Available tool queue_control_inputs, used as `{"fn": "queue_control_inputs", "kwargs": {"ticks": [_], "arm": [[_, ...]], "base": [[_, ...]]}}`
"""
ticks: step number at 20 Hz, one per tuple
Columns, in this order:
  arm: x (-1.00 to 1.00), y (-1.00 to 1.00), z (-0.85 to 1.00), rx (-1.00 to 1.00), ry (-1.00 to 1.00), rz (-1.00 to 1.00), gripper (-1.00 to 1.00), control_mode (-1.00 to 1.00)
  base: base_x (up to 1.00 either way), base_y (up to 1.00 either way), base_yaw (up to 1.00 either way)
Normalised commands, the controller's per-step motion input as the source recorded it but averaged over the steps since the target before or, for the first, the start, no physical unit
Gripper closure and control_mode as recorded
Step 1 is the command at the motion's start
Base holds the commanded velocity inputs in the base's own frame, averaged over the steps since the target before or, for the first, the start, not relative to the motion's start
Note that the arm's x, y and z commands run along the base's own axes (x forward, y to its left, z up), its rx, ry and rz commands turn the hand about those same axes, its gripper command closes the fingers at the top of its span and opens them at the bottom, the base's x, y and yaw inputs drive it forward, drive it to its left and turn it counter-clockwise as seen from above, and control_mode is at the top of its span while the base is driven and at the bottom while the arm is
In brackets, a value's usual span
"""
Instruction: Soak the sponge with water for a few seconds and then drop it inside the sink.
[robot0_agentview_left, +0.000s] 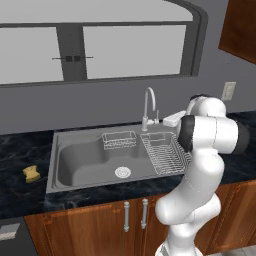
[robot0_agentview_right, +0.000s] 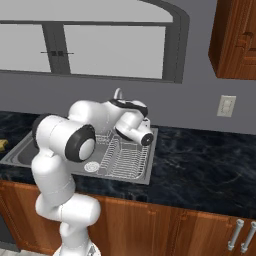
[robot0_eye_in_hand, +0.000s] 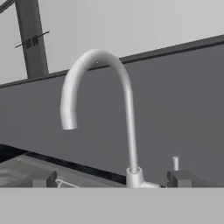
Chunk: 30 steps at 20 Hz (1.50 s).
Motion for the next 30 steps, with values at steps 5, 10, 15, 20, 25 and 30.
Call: {"fn": "queue_control_inputs", "kwargs": {"ticks": [5, 10, 15, 20, 25, 30], "arm": [[0.21, 0.05, -0.19, 0.0, 0.0, 0.05, -1.0, -1.0], [0.07, 0.05, -0.15, 0.0, 0.0, 0.1, -1.0, -1.0], [0.17, 0.0, -0.13, 0.0, -0.02, 0.05, -1.0, -1.0], [0.16, 0.0, -0.12, 0.0, -0.05, 0.0, -1.0, -1.0], [0.16, 0.0, -0.1, 0.0, -0.02, -0.01, -1.0, -1.0], [0.34, 0.0, -0.06, 0.0, 0.0, -0.01, -1.0, -1.0]], "base": [[0.0, 0.0, 0.0], [0.0, 0.0, 0.0], [0.0, 0.0, 0.0], [0.0, 0.0, 0.0], [0.0, 0.0, 0.0], [0.0, 0.0, 0.0]]}}
